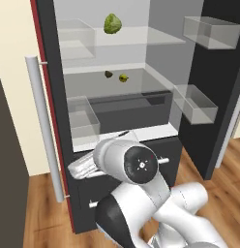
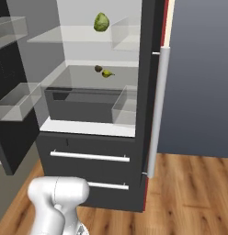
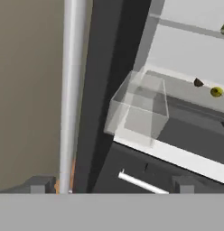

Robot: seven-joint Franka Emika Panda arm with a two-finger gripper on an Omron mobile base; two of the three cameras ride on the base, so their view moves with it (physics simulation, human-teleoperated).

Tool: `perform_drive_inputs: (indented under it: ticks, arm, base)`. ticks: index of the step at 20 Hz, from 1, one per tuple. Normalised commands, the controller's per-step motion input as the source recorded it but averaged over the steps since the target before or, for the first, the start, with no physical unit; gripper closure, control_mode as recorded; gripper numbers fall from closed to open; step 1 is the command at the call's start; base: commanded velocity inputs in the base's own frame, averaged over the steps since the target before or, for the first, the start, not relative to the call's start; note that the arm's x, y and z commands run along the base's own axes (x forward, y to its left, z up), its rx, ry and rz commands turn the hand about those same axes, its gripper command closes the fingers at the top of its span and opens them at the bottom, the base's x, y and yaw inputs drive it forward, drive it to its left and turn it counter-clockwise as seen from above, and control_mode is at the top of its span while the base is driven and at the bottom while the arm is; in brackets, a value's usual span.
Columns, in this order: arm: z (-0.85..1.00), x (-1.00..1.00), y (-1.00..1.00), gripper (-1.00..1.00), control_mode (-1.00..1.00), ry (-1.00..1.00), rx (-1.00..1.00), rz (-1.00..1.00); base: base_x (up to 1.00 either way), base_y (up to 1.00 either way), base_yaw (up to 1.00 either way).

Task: Place the pear in the correct fridge rack based on whether it is a fruit or vegetable. Finally, close the fridge door.

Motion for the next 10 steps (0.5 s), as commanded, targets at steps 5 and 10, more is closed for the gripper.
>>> perform_drive_inputs:
  ticks: [5,10]
  arm:
    - [-0.14,-0.12,1.0,-1.0,-1.0,-0.06,-0.37,0.11]
    - [-0.1,0.25,1.0,-1.0,-1.0,0.0,-0.36,0.14]
  base:
    - [0.0,0.0,0.0]
    - [0.0,0.0,0.0]
